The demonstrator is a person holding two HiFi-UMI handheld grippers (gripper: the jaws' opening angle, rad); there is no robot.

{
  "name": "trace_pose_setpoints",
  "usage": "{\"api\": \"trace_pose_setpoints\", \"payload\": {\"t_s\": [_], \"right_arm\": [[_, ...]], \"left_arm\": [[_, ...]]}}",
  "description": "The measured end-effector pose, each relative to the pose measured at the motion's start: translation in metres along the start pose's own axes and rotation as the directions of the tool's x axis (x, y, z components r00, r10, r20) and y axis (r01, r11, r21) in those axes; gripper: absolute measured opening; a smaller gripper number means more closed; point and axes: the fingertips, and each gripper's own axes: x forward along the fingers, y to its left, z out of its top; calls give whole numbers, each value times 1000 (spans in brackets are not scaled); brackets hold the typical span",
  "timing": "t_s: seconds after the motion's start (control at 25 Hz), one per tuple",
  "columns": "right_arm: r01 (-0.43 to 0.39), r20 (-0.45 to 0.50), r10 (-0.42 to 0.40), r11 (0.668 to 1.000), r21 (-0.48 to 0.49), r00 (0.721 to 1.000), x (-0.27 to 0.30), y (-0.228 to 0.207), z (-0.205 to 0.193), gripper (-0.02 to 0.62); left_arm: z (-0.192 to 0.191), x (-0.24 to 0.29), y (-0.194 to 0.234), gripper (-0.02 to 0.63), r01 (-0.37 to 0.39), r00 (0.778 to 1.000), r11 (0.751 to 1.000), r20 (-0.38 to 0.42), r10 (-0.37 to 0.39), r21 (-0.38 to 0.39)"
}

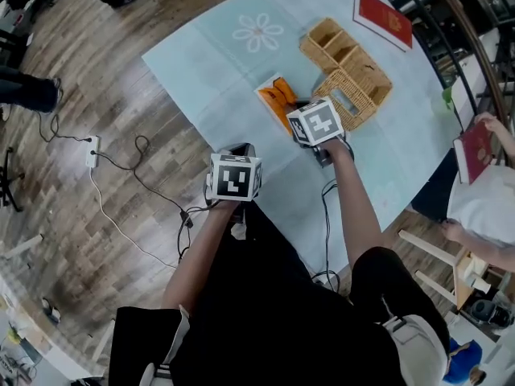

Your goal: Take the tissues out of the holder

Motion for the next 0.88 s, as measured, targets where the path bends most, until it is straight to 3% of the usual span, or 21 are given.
{"api": "trace_pose_setpoints", "payload": {"t_s": [0.48,0.64,0.88], "right_arm": [[75,-22,-76,996,-43,997,37,19,-10,12],[127,60,-122,989,-78,991,31,26,0,14],[120,230,-125,992,34,965,2,29,10,51]], "left_arm": [[-16,-17,20,11,-30,1000,999,8,30,-42],[-21,-22,23,11,-31,999,998,10,31,-46],[-24,-21,22,11,-26,1000,999,5,27,-37]]}}
